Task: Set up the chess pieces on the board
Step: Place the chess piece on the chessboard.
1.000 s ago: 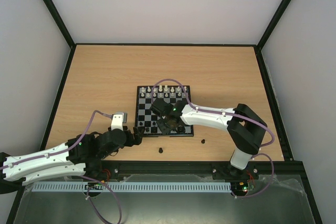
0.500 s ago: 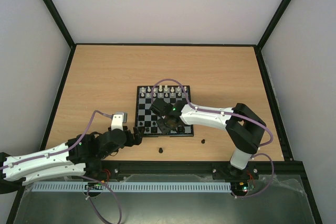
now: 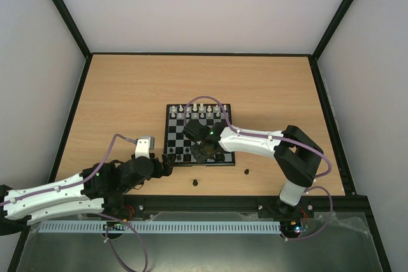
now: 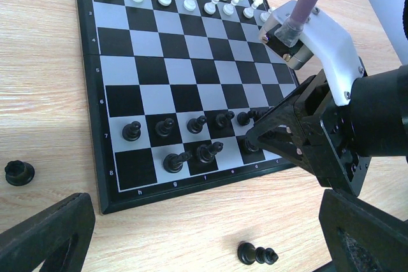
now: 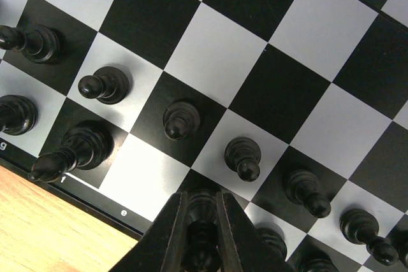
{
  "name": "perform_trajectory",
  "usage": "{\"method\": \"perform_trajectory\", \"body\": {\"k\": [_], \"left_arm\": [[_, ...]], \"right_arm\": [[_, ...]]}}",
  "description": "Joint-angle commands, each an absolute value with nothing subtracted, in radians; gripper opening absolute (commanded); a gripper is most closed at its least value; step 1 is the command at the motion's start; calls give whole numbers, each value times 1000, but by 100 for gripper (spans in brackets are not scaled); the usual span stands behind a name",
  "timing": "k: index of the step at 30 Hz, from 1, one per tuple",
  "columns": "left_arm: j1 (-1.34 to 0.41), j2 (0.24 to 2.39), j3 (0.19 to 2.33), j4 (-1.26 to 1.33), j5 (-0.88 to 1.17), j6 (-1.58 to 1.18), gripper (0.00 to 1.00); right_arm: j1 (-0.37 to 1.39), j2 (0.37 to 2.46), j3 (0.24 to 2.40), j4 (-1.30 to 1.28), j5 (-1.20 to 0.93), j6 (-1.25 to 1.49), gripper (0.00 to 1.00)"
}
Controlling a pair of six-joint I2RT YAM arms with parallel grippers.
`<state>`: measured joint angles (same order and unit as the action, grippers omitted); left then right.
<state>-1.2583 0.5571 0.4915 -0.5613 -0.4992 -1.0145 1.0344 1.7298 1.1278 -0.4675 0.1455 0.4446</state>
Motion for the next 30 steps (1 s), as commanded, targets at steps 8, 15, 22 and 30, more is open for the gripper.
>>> {"method": "perform_trajectory", "body": {"k": [8,15,22,30], "left_arm": [[-1262,558,492,-576,-523,-1020,99],[-1262,564,494,-575,-523,-1019,99],[-1262,569,494,-571,-524,-1020,99],[-1262,572,499,-572,-526,-1020,99]], "right_arm": [[1031,1722,1099,-496,143,440,12],[1030,1717,1097,-495,140,439,15],[1031,1697,1102,-497,134,438,16],[1031,1642,1108,-486,109,430,23]]}}
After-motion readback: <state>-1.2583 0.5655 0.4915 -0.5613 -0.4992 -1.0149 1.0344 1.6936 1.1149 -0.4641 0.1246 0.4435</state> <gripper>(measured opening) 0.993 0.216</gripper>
